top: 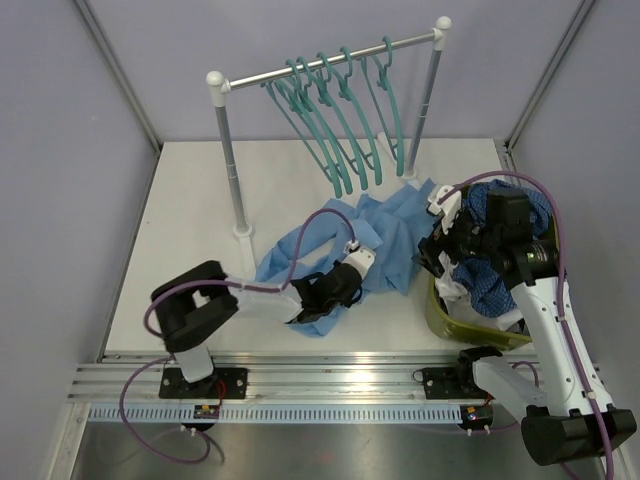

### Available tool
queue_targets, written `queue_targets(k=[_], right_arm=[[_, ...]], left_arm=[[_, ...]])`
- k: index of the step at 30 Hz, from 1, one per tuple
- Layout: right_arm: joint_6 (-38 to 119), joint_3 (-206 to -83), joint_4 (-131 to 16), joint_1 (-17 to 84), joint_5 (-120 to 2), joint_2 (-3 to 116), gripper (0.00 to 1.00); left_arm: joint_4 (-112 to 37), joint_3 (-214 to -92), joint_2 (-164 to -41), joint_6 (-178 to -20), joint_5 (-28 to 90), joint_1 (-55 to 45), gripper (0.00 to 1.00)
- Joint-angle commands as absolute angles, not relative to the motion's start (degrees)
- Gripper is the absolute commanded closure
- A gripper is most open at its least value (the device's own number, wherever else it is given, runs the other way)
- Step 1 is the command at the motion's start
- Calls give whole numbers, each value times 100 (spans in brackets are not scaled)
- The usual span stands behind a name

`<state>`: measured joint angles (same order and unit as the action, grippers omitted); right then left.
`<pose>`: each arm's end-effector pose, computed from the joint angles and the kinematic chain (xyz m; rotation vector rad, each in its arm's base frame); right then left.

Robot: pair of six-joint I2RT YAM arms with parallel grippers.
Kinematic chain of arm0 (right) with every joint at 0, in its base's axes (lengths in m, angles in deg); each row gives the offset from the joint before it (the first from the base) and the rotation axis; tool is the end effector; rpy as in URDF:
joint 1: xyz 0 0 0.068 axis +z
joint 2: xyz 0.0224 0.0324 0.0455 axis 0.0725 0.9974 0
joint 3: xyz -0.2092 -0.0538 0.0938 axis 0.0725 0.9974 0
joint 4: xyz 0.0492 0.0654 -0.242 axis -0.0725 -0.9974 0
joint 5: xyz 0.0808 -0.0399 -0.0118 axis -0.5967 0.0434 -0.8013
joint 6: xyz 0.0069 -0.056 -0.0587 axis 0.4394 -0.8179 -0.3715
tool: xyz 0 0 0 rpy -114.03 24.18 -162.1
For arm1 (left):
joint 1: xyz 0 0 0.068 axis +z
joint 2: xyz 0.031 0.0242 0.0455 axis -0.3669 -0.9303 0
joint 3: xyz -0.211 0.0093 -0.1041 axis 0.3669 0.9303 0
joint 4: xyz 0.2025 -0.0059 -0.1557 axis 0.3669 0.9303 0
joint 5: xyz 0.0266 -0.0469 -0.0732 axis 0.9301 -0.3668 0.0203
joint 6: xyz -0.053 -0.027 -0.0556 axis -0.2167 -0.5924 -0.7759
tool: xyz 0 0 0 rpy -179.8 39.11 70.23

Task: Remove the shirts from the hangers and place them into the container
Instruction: Place the shirt into the basket

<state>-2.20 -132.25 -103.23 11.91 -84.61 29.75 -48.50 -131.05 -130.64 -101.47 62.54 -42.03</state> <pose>0.2139 0.0679 0.3112 -1.0642 1.8410 0.3542 0.1896 -0.3180 0.0893 0.7379 2.0885 -0.2841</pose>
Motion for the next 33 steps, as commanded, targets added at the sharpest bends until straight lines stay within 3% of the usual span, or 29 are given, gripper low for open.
queue_targets(k=[1,4,7,12,15,25,33], right_arm=[[-1917,-13442,-11497,1163,-9790,2934,1],[-3483,-13626,-12640,1163,-10854,3039,1],[-3972,-13793,-12933,1189,-11567,3320,1],[-3258,-14162,-12197,1514,-12026,3856,1],[-2264,-14364,-11169,1953,-11824,3971,1],[-889,-14962,-10577,2473,-11613,4244,1],[881,-14576,-9472,2727,-12903,4314,1]], left_arm=[[-5199,-12573,-11642,-10101,6012,-4237,100],[-4892,-12405,-10376,-9820,5713,-4342,100],[-4418,-12606,-9425,-9600,5336,-4413,100],[-3811,-13362,-8782,-9345,4816,-4457,100],[-3740,-14142,-8860,-9239,4675,-4466,100],[-4188,-15375,-9511,-8931,4692,-4475,100],[-4732,-15964,-9994,-8834,4640,-4474,100]])
